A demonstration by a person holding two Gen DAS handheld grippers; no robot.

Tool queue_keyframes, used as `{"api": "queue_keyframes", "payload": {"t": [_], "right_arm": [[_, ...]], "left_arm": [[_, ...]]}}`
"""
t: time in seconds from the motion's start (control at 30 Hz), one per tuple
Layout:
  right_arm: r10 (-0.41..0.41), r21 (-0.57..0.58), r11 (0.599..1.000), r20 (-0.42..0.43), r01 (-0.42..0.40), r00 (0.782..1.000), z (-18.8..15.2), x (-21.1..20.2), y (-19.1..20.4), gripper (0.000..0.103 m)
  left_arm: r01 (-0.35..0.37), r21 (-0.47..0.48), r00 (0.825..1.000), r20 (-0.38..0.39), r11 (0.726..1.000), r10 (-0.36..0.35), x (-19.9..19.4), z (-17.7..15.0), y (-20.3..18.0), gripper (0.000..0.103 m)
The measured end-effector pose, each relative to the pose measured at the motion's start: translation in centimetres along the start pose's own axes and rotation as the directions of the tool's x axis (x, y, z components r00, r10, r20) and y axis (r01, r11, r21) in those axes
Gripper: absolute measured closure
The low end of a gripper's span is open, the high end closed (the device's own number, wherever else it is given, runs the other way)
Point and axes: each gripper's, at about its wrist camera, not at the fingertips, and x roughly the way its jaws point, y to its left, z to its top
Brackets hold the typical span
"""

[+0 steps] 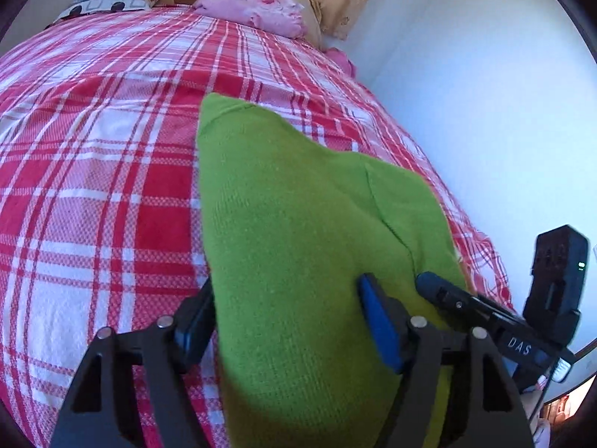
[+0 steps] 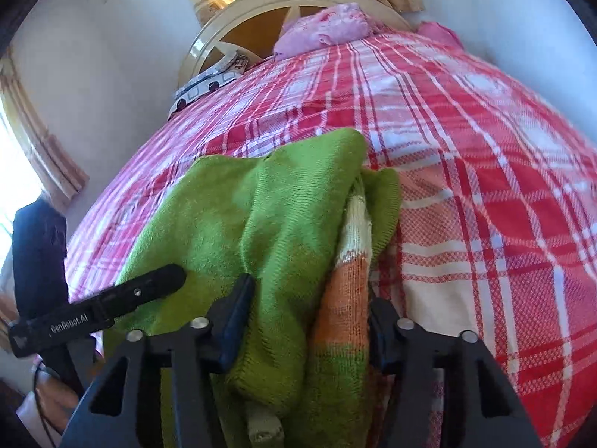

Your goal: Fold small clothes

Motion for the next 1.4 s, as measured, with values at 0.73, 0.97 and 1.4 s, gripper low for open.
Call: {"api": "queue_keyframes", "payload": {"t": [0.73,0.97,1.4], "right_arm": [[-0.130,-0.150,0.978,0.094,0.144,0.987,-0.7,-0.9,3.2,0.068],[-0.285,-0.254,0.912,0.170,0.321,0.943,-1.4,-1.2,6.1,0.074],[-0.264,-0.210,0.925,0.242,0.316,0.934,-3.5,-7.2,10.1,0.078]], "left_arm": [[-0.127,0.069,0.988,0.099,0.989,0.120,-0.7,-1.0,-1.9,0.043],[-0.145,0.064,0.987,0.076,0.987,0.140,-0.8,-0.7,-2.0,0.048],[-0.194,0.095,0.975,0.130,0.976,0.181,-7.0,-2.9,-4.0,0.065]]}}
